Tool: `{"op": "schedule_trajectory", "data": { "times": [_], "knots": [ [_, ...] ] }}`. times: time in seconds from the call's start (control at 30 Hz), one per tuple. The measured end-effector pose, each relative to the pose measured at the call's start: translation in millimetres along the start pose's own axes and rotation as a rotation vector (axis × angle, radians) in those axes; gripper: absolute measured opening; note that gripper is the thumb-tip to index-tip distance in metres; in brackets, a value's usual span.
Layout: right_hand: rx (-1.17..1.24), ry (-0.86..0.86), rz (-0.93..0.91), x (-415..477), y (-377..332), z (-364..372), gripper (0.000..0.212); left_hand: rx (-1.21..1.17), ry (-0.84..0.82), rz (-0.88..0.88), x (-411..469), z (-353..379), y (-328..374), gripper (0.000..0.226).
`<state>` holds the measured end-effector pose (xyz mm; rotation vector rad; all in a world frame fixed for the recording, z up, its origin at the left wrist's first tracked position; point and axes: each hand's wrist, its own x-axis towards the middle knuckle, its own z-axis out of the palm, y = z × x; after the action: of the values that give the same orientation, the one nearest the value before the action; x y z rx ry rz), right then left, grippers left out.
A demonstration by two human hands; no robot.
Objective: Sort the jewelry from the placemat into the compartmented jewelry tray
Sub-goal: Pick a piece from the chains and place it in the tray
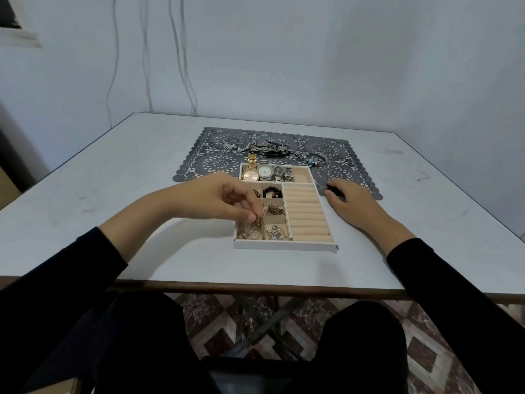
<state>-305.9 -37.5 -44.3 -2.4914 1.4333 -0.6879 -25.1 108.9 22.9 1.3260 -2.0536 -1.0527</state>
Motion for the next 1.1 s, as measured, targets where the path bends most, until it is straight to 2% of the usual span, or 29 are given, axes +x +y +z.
{"op": "schedule_trajectory", "data": {
  "times": [0.3, 0.57, 1.1],
  "knots": [
    [-0.004, -0.006, -0.002, 1.1, 3.4, 1.3, 0.030, 0.302, -0.067, -0.063, 7.1, 0.1, 11.6, 0.013],
    [-0.008, -0.008, 0.000, 1.3, 3.3, 1.4, 0.031, 0.464, -0.109, -0.084, 9.9, 4.3, 20.1, 0.019],
    [-0.005, -0.022, 0.008, 1.8, 4.4, 1.2, 0.030, 0.599, -0.096, -0.076, 18.8, 6.7, 20.9, 0.019]
  ]
}}
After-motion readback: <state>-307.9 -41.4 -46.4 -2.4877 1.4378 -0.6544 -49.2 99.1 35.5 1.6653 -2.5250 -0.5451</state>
